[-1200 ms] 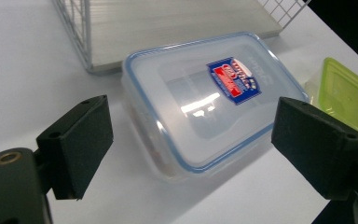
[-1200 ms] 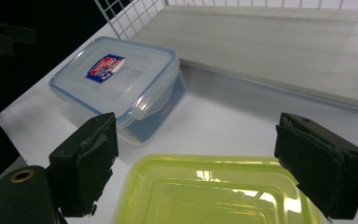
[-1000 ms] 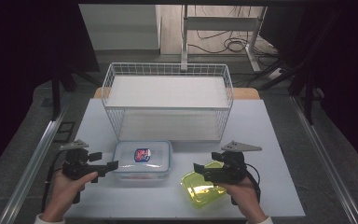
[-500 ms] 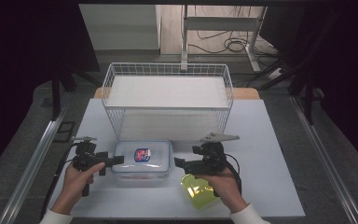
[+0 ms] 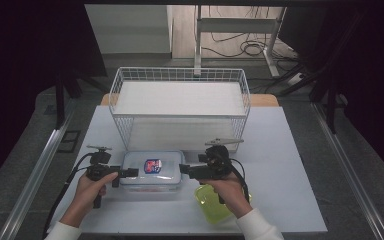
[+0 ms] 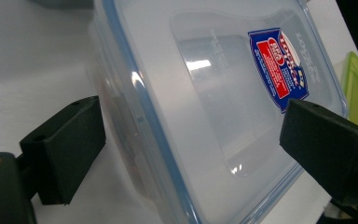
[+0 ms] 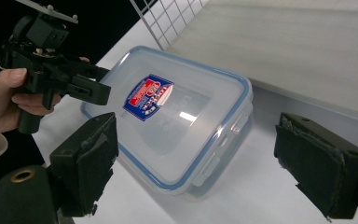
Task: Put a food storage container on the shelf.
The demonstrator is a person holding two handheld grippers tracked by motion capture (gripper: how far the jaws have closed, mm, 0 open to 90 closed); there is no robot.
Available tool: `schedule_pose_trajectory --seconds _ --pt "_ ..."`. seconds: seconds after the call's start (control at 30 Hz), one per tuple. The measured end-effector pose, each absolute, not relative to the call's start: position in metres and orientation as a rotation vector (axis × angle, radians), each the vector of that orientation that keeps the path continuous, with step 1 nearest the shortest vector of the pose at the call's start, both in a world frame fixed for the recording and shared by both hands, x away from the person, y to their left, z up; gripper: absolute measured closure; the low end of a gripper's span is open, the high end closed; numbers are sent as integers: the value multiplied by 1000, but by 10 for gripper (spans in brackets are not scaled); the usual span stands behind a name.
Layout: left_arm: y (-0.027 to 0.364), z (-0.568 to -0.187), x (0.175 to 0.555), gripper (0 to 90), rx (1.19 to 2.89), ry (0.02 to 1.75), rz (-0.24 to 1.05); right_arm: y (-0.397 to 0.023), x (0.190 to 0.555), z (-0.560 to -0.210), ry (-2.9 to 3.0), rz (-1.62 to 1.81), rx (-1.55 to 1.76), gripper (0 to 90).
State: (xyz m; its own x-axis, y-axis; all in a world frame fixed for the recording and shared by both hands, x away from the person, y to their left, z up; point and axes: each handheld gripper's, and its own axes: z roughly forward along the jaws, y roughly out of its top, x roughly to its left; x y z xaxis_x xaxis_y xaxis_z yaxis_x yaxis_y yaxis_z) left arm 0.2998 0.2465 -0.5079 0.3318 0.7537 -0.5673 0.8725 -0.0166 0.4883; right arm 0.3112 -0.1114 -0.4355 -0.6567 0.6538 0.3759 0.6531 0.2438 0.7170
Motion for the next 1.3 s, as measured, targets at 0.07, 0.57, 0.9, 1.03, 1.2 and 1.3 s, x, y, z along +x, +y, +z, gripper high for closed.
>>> schedule_pose_trajectory --seconds 0.07,0.57,0.9,1.03,1.2,1.3 --pt "244 -511 301 73 1797 1443 -218 -109 313 -439 2489 1418 1308 137" --pt "253 -513 299 173 1750 1429 -229 -90 335 -468 2591 1316 1469 147" --pt "251 -511 294 175 1766 1407 -189 -89 346 -477 2596 1302 1544 177" --pt "250 -509 288 182 1789 1381 -145 -89 348 -480 2614 1304 1552 199" --pt "249 -506 282 193 1805 1363 -113 -87 347 -481 2629 1326 1544 226" --pt "248 -505 279 197 1811 1354 -97 -86 348 -485 2655 1312 1557 226"
